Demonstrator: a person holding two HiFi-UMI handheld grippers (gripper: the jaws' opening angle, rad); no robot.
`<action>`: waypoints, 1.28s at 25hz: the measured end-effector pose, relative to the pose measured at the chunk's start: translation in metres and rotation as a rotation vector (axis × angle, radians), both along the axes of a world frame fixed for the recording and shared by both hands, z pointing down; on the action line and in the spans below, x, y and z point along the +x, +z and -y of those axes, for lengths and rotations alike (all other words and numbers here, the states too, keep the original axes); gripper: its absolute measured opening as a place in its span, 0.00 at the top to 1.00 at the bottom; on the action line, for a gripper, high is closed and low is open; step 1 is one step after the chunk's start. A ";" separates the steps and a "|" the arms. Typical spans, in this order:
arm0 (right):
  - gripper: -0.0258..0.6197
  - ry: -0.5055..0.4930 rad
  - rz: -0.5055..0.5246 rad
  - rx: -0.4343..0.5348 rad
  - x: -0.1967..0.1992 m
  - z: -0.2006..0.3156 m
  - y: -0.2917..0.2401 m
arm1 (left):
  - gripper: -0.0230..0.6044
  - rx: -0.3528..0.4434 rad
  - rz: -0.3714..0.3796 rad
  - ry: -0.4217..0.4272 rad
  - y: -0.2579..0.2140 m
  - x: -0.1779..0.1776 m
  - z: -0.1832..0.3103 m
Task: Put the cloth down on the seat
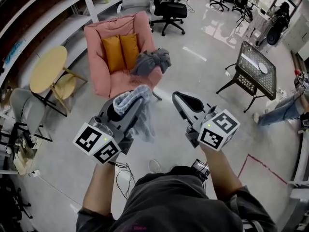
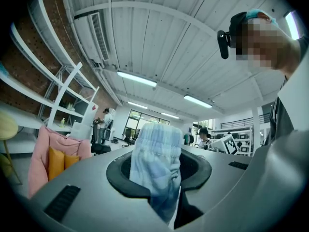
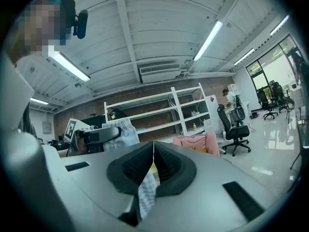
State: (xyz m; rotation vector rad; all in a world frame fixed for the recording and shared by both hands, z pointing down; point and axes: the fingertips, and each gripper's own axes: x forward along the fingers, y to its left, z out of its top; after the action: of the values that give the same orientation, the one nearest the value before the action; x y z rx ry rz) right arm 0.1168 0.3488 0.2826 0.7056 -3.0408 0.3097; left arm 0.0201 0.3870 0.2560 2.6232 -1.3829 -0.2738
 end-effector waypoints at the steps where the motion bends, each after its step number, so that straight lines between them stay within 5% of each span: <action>1: 0.93 0.003 -0.001 0.003 -0.001 -0.001 0.000 | 0.77 0.005 0.004 0.001 -0.001 -0.002 0.000; 15: 0.93 0.018 0.028 0.002 -0.013 0.059 0.011 | 0.77 -0.003 0.016 -0.011 0.013 -0.025 0.060; 32: 0.93 -0.055 0.017 -0.045 -0.051 0.232 0.013 | 0.77 -0.005 0.020 -0.078 -0.013 -0.064 0.223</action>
State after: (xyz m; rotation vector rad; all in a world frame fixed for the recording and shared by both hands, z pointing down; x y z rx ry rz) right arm 0.0662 0.1165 0.2955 0.6195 -3.0523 0.3833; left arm -0.0437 0.1640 0.2428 2.5787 -1.4926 -0.2537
